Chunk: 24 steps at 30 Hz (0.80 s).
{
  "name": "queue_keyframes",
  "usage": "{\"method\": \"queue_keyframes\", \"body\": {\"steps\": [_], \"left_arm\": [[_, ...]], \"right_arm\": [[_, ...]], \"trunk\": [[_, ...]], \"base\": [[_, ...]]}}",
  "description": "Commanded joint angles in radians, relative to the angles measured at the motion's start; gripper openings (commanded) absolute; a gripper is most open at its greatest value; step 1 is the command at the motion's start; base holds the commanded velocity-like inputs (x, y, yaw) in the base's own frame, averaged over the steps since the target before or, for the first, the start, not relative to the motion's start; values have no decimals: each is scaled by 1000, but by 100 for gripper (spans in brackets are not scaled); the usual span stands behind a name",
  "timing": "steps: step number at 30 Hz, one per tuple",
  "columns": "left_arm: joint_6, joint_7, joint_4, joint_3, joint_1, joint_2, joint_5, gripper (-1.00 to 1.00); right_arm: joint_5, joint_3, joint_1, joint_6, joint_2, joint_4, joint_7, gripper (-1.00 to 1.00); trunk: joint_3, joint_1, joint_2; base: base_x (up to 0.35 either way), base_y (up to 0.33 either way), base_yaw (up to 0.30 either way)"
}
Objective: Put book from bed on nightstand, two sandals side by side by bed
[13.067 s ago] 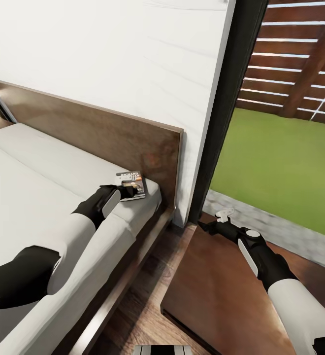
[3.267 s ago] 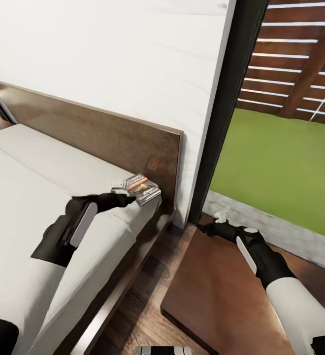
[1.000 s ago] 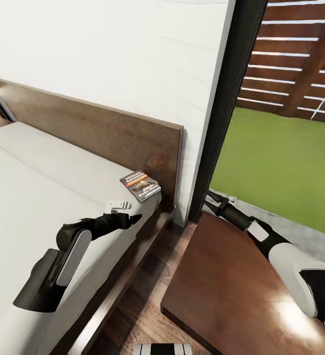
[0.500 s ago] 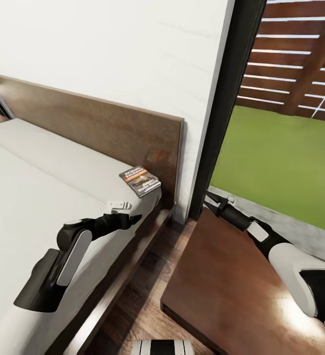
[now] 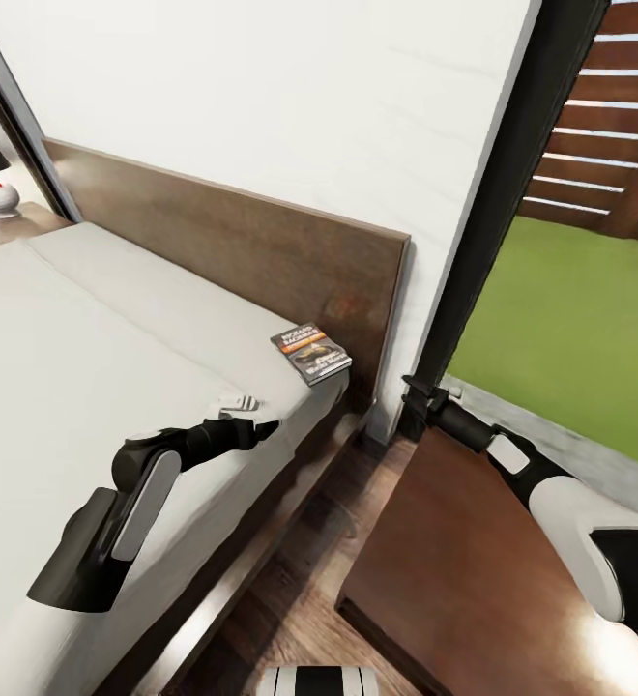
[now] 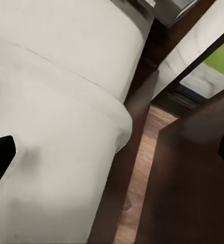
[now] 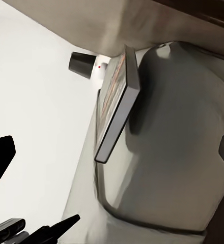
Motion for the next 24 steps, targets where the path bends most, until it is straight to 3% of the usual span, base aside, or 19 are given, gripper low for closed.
{"method": "queue_keyframes", "body": {"steps": [1,19,24], "left_arm": [[0,0,0,0,0,0,-1,100],[-1,0,1,0,0,3,-2,100],[-1,0,1,0,0,2,-1,100]], "right_arm": [[0,0,0,0,0,0,0,100],[-1,-4,0,0,-30,29,5,100],[-1,-5,0,-2,-35,29,2,100]], "trunk": [[0,0,0],[0,0,0],[0,0,0]], "base": [[0,0,282],[0,0,277],[0,0,103]]}}
